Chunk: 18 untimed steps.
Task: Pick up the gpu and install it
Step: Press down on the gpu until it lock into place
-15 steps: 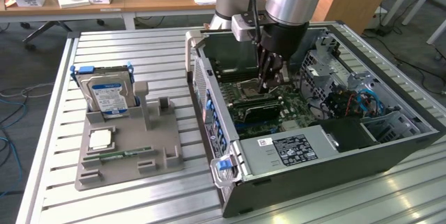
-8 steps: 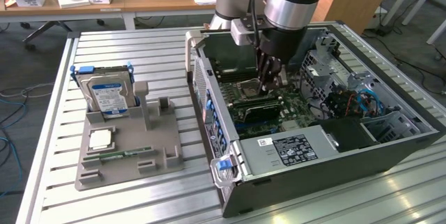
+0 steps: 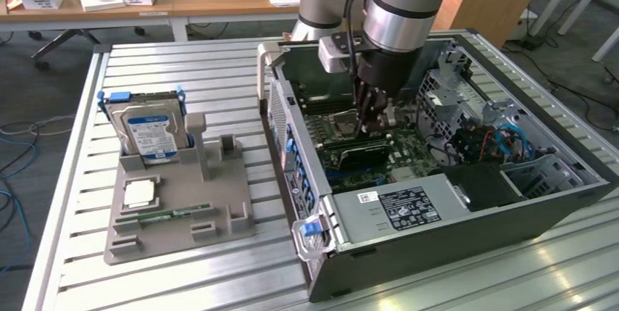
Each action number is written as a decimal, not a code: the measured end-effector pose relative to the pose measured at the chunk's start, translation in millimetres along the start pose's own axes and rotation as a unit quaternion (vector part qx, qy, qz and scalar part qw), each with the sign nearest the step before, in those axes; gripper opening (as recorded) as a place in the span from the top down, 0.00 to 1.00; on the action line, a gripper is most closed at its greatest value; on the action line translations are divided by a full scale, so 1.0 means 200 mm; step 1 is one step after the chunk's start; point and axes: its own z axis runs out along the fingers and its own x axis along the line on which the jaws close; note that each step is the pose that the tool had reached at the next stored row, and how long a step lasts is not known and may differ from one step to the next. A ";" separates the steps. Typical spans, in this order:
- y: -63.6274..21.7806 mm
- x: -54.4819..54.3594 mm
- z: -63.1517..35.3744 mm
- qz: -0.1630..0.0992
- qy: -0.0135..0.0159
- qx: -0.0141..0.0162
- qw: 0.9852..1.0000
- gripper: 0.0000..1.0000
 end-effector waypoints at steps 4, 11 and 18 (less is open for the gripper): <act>0.015 -0.01 0.002 0.000 0.000 0.000 1.000 0.90; 0.037 -0.01 0.035 0.000 0.000 0.000 1.000 0.90; 0.038 -0.02 0.079 0.000 0.000 0.000 1.000 0.90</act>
